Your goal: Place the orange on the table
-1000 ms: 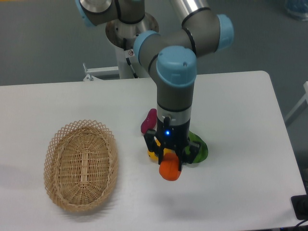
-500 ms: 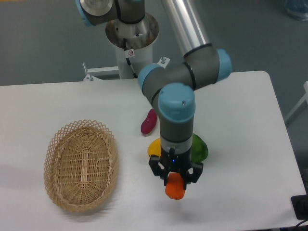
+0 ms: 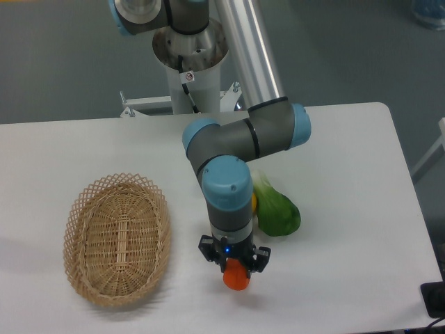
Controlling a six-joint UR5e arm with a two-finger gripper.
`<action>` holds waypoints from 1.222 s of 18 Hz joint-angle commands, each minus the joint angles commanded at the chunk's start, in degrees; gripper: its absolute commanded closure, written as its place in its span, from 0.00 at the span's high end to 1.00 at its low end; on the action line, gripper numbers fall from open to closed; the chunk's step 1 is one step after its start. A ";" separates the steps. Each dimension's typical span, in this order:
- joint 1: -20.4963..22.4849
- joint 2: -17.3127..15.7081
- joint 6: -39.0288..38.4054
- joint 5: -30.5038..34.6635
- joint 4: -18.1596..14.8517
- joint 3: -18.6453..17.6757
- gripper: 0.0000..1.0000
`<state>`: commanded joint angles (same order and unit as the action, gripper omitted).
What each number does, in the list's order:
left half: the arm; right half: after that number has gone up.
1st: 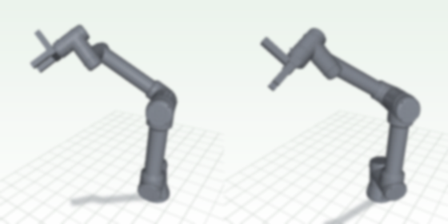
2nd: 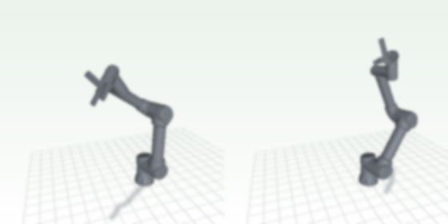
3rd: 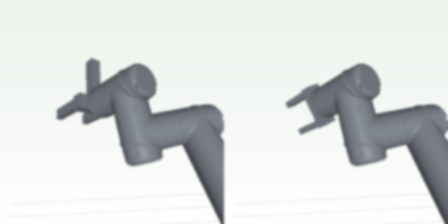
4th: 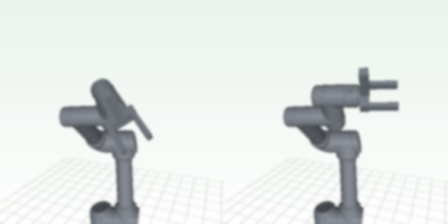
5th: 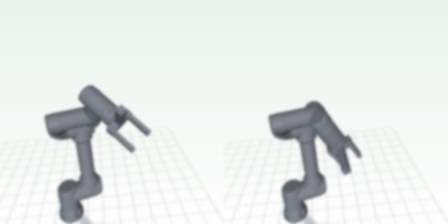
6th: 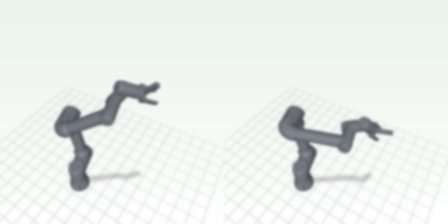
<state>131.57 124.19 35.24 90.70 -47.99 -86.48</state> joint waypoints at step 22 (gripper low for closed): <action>-0.09 -2.19 -0.08 -0.18 0.09 0.17 1.00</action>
<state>131.48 122.00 35.16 90.53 -47.90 -86.31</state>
